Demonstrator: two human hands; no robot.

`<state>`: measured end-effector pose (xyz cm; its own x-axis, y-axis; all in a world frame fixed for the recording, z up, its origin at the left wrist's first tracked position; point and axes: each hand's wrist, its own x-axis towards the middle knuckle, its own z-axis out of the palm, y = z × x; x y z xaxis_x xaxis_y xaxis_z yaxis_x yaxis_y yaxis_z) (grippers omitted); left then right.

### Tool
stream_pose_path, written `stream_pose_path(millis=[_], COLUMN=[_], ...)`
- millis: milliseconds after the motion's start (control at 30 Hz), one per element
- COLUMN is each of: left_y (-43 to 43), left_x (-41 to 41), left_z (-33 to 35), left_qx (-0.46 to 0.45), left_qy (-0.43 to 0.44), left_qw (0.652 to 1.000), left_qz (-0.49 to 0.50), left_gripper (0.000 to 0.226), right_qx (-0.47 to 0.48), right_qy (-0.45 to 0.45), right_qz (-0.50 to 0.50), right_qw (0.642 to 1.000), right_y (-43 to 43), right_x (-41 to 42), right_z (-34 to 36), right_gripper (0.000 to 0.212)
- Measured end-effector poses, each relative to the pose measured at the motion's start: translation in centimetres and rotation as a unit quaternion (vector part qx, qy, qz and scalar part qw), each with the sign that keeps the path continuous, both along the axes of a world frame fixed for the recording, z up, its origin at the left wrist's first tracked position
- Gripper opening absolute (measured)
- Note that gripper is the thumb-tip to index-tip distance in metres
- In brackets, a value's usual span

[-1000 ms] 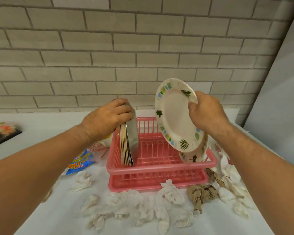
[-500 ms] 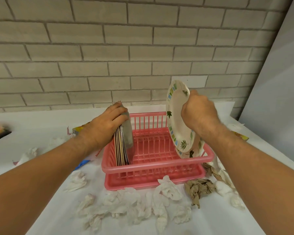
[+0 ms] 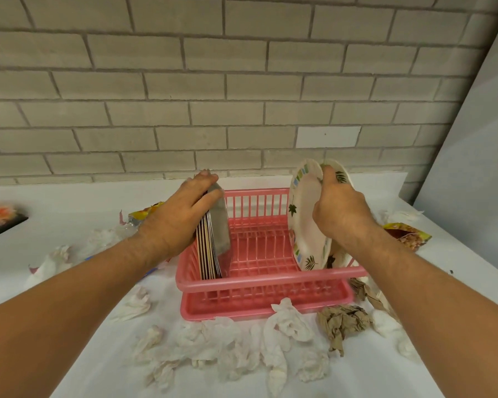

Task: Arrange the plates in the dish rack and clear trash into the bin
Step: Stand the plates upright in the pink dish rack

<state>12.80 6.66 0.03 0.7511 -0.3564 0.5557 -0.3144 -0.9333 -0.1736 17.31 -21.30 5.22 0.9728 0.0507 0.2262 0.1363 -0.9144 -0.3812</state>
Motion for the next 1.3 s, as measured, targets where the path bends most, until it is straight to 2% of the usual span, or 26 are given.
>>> stream_pose_path(millis=[167, 333, 767, 900, 967, 1033, 1100, 1200, 1300], left_y=[-0.1, -0.1, -0.5, -1.0, -1.3, -1.3, -1.1, -0.7, -0.7], left_x=[0.2, 0.2, -0.3, -1.5, -1.8, -1.8, -1.5, -1.0, -0.9], left_z=[-0.2, -0.1, 0.1, 0.8, 0.9, 0.8, 0.8, 0.5, 0.4], left_qx=[0.015, 0.022, 0.024, -0.022, -0.027, -0.019, -0.018, -0.029, -0.067], left_qy=[-0.008, 0.002, 0.01, 0.007, 0.003, 0.005, 0.012, 0.007, -0.008], left_qw=[1.0, 1.0, 0.999, 0.999, 0.998, 0.999, 0.999, 0.999, 0.998], left_qz=[0.012, 0.018, 0.038, 0.048, 0.048, 0.048, 0.044, 0.032, 0.002], left_gripper=[0.09, 0.091, 0.09, 0.077, 0.078, 0.085, 0.088, 0.088, 0.083], right_qx=[-0.129, -0.175, -0.206, -0.217, -0.218, -0.191, -0.114, 0.038, 0.112], right_qy=[0.003, -0.013, -0.055, -0.075, -0.093, -0.115, -0.108, -0.034, 0.011], right_qz=[-0.012, -0.011, 0.007, 0.0, -0.002, 0.032, 0.107, 0.219, 0.264], right_qw=[0.992, 0.984, 0.977, 0.973, 0.972, 0.974, 0.982, 0.974, 0.958], right_y=[-0.4, -0.7, -1.8, -2.0, -1.8, -1.0, 0.5, 3.7, 6.5], right_x=[0.8, 1.2, 1.3, 0.9, 0.2, -1.0, -2.3, -4.1, -4.8], right_z=[1.5, 2.1, 2.1, 2.4, 3.0, 3.6, 3.6, 1.8, -0.8], right_gripper=[0.048, 0.035, 0.038, 0.04, 0.041, 0.044, 0.049, 0.047, 0.045])
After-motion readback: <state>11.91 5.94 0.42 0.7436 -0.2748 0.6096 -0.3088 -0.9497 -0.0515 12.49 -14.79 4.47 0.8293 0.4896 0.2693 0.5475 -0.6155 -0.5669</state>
